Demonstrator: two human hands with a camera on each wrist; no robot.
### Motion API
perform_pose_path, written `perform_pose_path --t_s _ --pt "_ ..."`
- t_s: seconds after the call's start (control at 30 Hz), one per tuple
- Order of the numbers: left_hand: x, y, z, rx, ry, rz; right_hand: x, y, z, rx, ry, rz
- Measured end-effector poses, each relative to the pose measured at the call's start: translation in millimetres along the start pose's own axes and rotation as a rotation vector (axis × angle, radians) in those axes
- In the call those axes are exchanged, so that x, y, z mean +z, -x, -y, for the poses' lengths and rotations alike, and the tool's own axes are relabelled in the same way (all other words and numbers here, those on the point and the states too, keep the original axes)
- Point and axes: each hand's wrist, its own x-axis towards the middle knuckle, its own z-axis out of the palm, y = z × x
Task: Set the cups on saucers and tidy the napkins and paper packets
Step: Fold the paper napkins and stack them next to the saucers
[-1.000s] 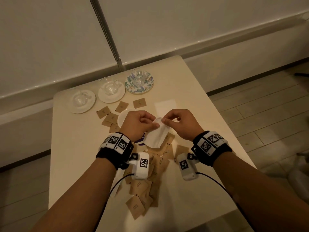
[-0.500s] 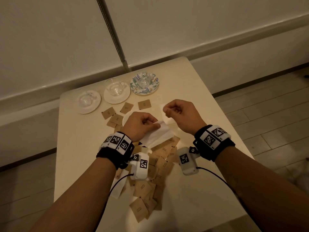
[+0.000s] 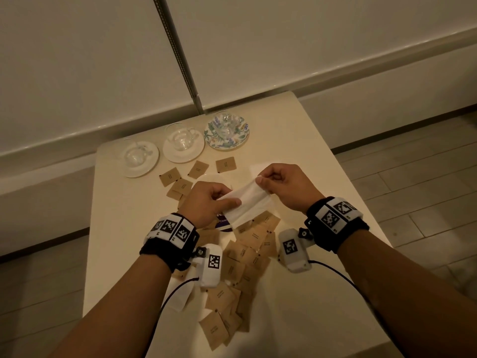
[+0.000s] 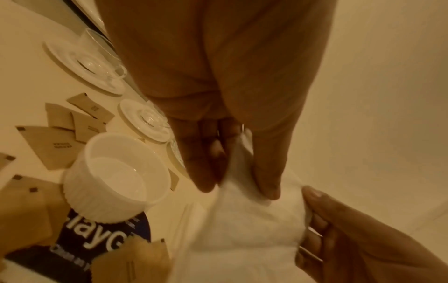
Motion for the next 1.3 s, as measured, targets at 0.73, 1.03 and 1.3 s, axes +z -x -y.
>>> perform_pose_path --t_s 0.73,1.03,1.3 --pt "74.7 -94.9 12.2 -0.202 0.214 -0.231 -33.1 -37.3 -77.9 0.441 -0.364 -0.070" --pt "87.2 -137.3 17.3 -0.305 0.200 -0.261 -47.5 -83.7 -101.0 0.378 -0.077 -0.181" --pt "98.6 -159.1 30.9 -0.408 0.136 -0.251 -44.9 -111.9 -129.3 0.340 0.214 -0.157"
